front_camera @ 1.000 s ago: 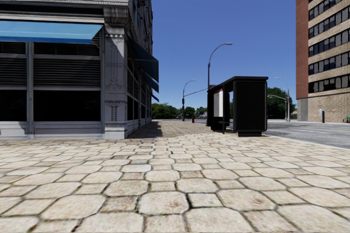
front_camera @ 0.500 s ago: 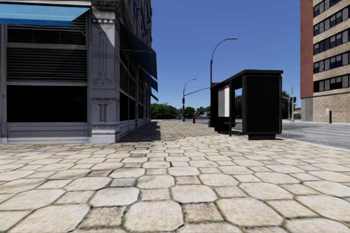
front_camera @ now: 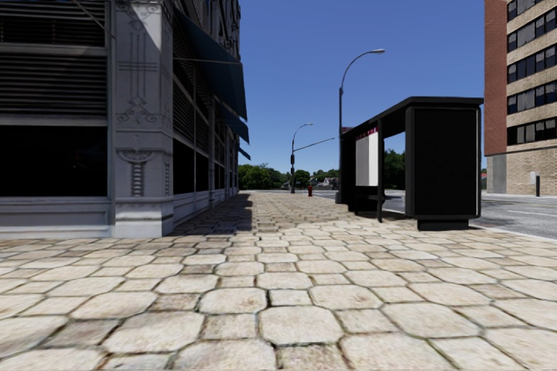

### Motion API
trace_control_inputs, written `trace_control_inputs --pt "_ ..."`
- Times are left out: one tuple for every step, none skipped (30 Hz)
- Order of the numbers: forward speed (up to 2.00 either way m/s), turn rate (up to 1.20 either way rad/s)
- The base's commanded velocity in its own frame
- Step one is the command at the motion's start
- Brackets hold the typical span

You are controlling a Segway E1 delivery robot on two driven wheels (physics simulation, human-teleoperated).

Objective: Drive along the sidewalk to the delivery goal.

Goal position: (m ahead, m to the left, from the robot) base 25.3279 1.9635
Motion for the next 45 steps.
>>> trace_control_inputs --pt "2.00 0.00" --pt "2.00 0.00" --pt "2.00 0.00" --pt "2.00 0.00" --pt "2.00 0.00" --pt "2.00 0.00" --pt "2.00 0.00" --pt "2.00 0.00" --pt "2.00 0.00" --pt "2.00 0.00" --pt "2.00 0.00" --pt "2.00 0.00" --pt "2.00 0.00" --pt "2.00 0.00" --pt "2.00 0.00" --pt "2.00 0.00" --pt "2.00 0.00" --pt "2.00 0.00" --pt "2.00 0.00" --pt "2.00 0.00" --pt "2.00 0.00" --pt "2.00 0.00" --pt "2.00 0.00" --pt "2.00 0.00" --pt "2.00 0.00" --pt "2.00 0.00" --pt "2.00 0.00" --pt "2.00 0.00" --pt "2.00 0.00" --pt "2.00 0.00" --pt "2.00 0.00" --pt "2.00 0.00" --pt "2.00 0.01" --pt "2.00 0.04" --pt "2.00 0.04" --pt "2.00 0.05" --pt "2.00 0.06" --pt "2.00 0.13" --pt "2.00 0.13" --pt "2.00 0.19" --pt "2.00 0.20" --pt "2.00 0.20" --pt "2.00 0.20" --pt "2.00 0.20" --pt "2.00 0.17"
